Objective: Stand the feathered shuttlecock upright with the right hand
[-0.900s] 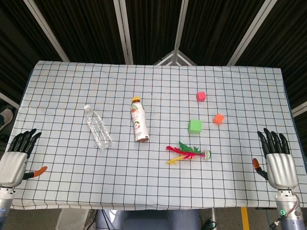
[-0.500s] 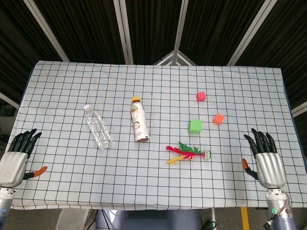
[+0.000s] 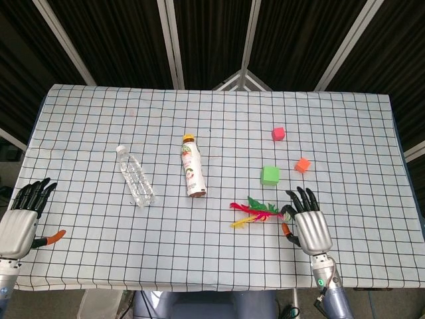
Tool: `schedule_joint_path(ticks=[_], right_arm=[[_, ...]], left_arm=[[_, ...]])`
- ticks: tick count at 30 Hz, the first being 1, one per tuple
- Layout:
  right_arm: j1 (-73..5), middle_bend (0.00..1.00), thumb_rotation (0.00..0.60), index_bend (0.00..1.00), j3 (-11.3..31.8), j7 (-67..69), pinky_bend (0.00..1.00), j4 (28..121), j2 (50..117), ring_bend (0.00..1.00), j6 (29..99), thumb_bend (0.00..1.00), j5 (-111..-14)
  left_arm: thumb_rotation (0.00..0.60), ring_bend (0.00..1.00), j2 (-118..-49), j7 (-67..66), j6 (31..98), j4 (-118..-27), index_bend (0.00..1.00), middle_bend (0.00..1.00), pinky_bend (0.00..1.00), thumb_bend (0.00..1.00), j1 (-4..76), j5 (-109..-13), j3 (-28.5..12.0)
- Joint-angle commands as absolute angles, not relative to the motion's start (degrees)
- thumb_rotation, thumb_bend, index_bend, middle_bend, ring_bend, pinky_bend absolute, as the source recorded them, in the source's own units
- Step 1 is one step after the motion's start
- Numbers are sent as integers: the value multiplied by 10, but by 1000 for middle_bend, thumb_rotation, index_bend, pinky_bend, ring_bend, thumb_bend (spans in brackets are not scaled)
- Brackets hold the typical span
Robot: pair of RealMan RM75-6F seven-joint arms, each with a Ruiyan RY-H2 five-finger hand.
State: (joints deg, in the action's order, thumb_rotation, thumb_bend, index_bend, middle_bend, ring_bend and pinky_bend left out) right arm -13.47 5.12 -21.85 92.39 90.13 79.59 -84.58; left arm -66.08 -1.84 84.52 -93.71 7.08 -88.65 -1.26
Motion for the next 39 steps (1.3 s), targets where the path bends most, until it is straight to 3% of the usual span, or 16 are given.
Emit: schedule_joint_path(ticks=[1, 12, 39], right_arm=[[-145, 183, 600, 478, 59, -232, 0, 892, 941, 0, 787, 416, -830], [-152, 189, 600, 488, 59, -216, 0, 838, 1013, 0, 781, 416, -817], [-170, 234, 600, 584, 74, -200, 0, 771, 1074, 0, 770, 416, -798]], left_arm=[[600, 0, -660, -17, 844, -938, 0, 0, 0, 0, 71, -886, -12], [600, 0, -660, -17, 840, -939, 0, 0, 0, 0, 72, -884, -12], [600, 0, -659, -13, 835, -942, 0, 0, 0, 0, 74, -878, -14]])
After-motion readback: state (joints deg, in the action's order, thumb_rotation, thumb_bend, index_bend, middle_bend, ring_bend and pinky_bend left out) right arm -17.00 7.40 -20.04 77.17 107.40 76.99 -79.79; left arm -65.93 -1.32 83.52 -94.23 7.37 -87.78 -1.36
